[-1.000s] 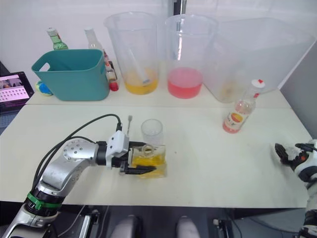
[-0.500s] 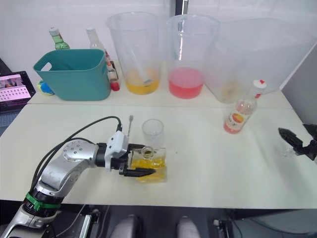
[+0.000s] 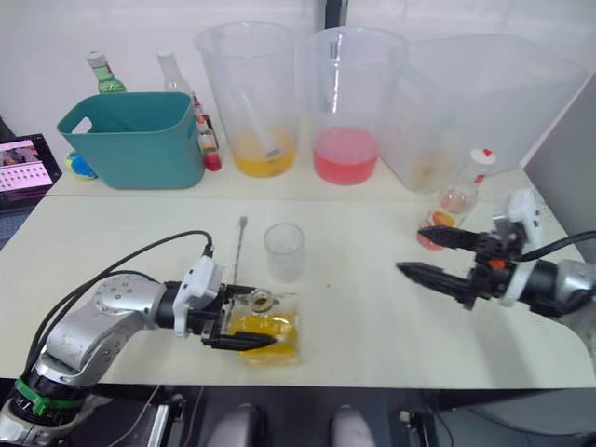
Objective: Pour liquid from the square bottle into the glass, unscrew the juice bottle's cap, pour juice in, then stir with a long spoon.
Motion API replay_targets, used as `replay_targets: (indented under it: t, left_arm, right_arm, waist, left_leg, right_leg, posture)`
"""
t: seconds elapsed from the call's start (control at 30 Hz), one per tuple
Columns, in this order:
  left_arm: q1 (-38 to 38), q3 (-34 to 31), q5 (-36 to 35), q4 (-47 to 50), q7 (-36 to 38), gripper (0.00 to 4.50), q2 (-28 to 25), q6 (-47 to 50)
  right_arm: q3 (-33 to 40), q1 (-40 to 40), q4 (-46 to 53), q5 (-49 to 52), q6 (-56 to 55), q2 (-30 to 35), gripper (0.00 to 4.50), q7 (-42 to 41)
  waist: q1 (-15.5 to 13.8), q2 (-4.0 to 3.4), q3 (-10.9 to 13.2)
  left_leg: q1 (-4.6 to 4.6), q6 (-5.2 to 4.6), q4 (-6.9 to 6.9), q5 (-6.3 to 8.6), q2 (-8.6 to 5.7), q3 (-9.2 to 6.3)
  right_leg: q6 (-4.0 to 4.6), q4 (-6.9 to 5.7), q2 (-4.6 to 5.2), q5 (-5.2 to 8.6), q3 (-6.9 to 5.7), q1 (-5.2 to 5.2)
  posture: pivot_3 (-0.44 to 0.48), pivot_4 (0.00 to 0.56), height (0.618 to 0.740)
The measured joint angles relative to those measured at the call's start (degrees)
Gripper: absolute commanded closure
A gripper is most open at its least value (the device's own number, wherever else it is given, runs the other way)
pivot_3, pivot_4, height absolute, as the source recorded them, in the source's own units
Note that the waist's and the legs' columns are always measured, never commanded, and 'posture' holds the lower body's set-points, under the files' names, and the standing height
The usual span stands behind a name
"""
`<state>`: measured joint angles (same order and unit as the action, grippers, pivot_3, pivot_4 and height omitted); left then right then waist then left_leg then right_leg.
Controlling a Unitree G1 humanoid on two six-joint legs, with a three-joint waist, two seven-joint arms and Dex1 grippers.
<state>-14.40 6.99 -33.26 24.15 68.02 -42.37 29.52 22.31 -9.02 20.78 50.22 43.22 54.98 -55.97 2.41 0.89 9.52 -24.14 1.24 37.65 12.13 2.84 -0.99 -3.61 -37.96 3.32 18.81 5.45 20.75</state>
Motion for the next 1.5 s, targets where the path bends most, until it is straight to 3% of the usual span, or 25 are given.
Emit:
replay_targets:
  t: [0.33, 0.47, 0.6, 0.87, 1.17, 1.5]
  left_arm:
    - [7.75, -19.01, -13.46, 4.78, -2.36, 1.69, -10.76, 12.43]
    - [5.33, -26.77, -15.75, 3.69, -4.13, 1.69, -12.94, 13.14]
    - [0.52, -27.87, -14.21, -0.91, -5.35, 1.69, -14.82, 12.37]
    - [-13.01, -18.59, -2.56, -12.31, -11.15, 1.69, -13.02, 7.57]
    - [-25.14, -4.90, 12.27, -22.24, -15.93, 1.69, -0.73, -3.94]
    - [-31.48, 1.12, 22.14, -32.12, -19.29, 1.69, 8.28, -11.82]
  right_arm:
    - [-9.12, -8.13, -7.27, -5.04, -4.43, -4.03, 0.00, -4.13]
    - [-11.63, -9.86, -8.71, -6.22, -5.51, -4.03, 0.00, -7.28]
    - [-12.88, -10.68, -9.13, -6.39, -5.98, -4.28, 0.00, -9.70]
    - [-12.86, -11.01, -8.25, -6.43, -5.34, -4.69, 0.00, -9.79]
    - [-10.56, -7.15, 2.02, -2.88, -1.15, -6.17, 0.00, -2.09]
    - [-7.99, -1.32, 10.30, 0.66, 1.30, -8.00, 0.00, 7.31]
  waist:
    - [-0.13, 0.37, 0.32]
    - [-0.89, 0.38, 0.38]
    - [-1.43, 0.40, 0.40]
    - [-1.72, 0.53, 0.49]
    - [-2.60, 0.57, 0.50]
    - [-2.49, 0.58, 0.50]
  left_leg:
    - [-0.25, 0.02, 0.04, -0.01, 0.02, -0.02]
    - [-0.27, 0.02, 0.05, -0.01, 0.00, -0.04]
    - [-0.27, 0.02, 0.04, -0.01, -0.01, -0.03]
    - [-0.40, 0.06, 0.07, -0.03, -0.03, -0.04]
    - [-1.37, 0.27, 0.29, -0.18, -0.10, -0.22]
    - [-1.35, 0.30, 0.42, -0.22, -0.13, -0.28]
  right_leg:
    - [0.01, -0.14, 0.04, 0.00, -0.02, 0.39]
    - [0.01, -0.11, 0.06, -0.01, -0.06, 0.40]
    - [0.01, -0.13, 0.06, -0.01, -0.08, 0.41]
    - [0.02, -0.15, 0.06, -0.02, -0.11, 0.50]
    - [0.05, -0.74, 0.07, -0.05, -0.21, 1.53]
    - [0.05, -0.96, 0.05, -0.05, -0.21, 1.53]
  posture:
    - [0.000, 0.150, 0.726]
    - [0.000, 0.150, 0.726]
    - [0.000, 0.150, 0.726]
    - [0.000, 0.150, 0.726]
    - [0.000, 0.150, 0.726]
    - [0.000, 0.150, 0.726]
